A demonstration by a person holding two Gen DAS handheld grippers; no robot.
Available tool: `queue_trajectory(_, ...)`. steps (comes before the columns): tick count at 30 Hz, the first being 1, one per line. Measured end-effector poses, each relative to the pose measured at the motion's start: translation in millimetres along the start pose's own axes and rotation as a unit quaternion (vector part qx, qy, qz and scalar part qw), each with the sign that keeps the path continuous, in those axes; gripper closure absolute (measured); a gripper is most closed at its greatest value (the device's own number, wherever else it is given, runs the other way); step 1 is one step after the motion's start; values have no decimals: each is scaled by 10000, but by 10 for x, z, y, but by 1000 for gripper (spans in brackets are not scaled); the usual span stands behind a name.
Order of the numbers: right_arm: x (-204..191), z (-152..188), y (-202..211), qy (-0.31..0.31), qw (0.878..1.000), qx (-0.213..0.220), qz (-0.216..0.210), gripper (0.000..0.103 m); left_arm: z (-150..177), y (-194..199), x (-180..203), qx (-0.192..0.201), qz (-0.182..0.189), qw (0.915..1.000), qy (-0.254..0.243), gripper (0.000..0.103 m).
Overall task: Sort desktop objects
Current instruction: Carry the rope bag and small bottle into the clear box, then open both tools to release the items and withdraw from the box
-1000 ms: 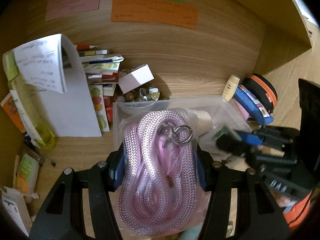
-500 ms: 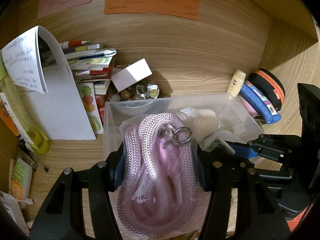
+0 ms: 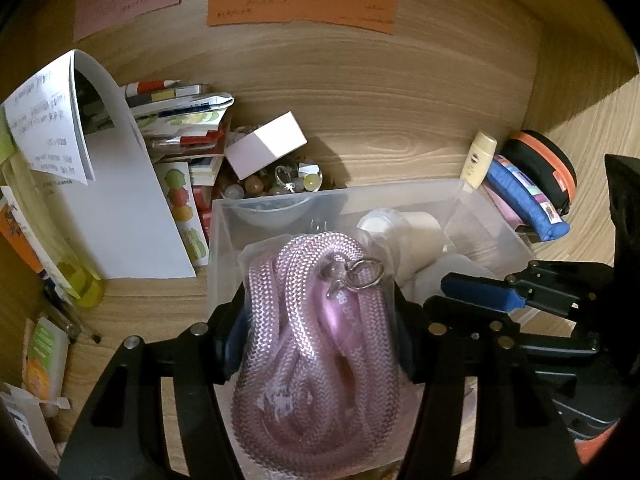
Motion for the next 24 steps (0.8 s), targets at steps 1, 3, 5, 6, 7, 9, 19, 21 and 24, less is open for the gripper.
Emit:
queue_trajectory(1,3,0,-7,-1,10000,-4,23,83,0,-2,-5,-5,11,10000,11,44)
queue_trajectory(3,22,-7,21,22,10000,5,82,77,-13,15,-12,-8,24,10000,41,44)
queue_trajectory(5,21,-27,38,53,9999,43,143,75,-28,41,-17,9,28,10000,59,43)
queue_trajectory(6,19,-42,59,72,9998,70,159,73,-36,57,-19,17,39,10000,64,42)
queue_trajectory(7,18,-60,77,89,9998,98,179,72,-53,76,-17,21,53,10000,76,42)
queue_trajectory(9,11,-98,132,162,9993,182,272,60,-83,111,-16,43,57,9999,72,41)
queue_trajectory(19,-30,-170,468,397,9962,515,582,34,-352,560,36,656,3,9978,-20,22)
queue_trajectory(21,-32,-160,538,432,9956,553,621,32,-372,645,59,750,-38,9971,-78,16)
queue_trajectory(24,-34,-131,639,502,9945,599,696,29,-363,767,102,850,-105,9961,-217,14)
Point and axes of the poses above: each gripper's, at about its wrist camera, not at the fingertips, and y roughly against the way its jaws point, x to its right, z to its underside, the point moved 9 cm from there along -y, roughly the way its jaws point, and after that the axes turned 9 degrees about x, right-handed, at the moved point
